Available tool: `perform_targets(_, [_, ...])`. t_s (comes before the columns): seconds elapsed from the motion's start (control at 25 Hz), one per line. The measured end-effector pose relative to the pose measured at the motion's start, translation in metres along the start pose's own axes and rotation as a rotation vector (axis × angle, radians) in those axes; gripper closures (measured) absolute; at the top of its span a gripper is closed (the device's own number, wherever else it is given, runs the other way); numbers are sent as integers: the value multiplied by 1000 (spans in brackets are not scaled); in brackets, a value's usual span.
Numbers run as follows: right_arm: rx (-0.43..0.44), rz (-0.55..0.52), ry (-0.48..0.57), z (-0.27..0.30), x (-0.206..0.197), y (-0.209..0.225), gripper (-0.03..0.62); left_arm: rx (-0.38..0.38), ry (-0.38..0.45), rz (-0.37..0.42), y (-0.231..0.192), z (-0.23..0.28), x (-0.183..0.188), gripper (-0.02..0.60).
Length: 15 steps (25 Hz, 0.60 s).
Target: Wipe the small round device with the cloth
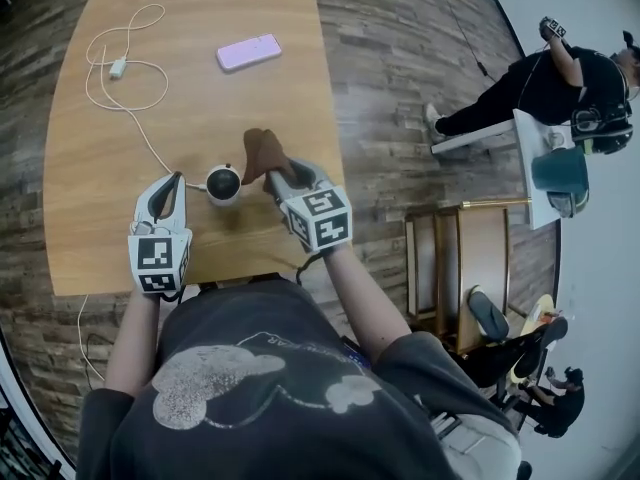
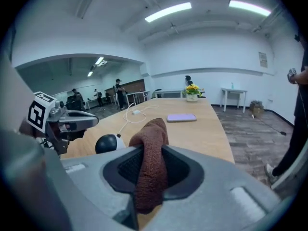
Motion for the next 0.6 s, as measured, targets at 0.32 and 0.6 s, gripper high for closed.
perform_targets(0.32, [187,-96,48,40,43,-17,516,59,-2,-3,-5,7,3,563])
perform_targets(0.6, [350,-139,-38,73,27,-40,516,89,-25,-5,-9,8,-5,563])
Point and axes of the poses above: the fingertips, and each gripper's own axes: z forward along the fingers, y to its right, x out of its top, the point moved 3 cm from there along -z, backward along the fingers, and after that the axes turned 3 degrees about z, right-handed, at the moved point
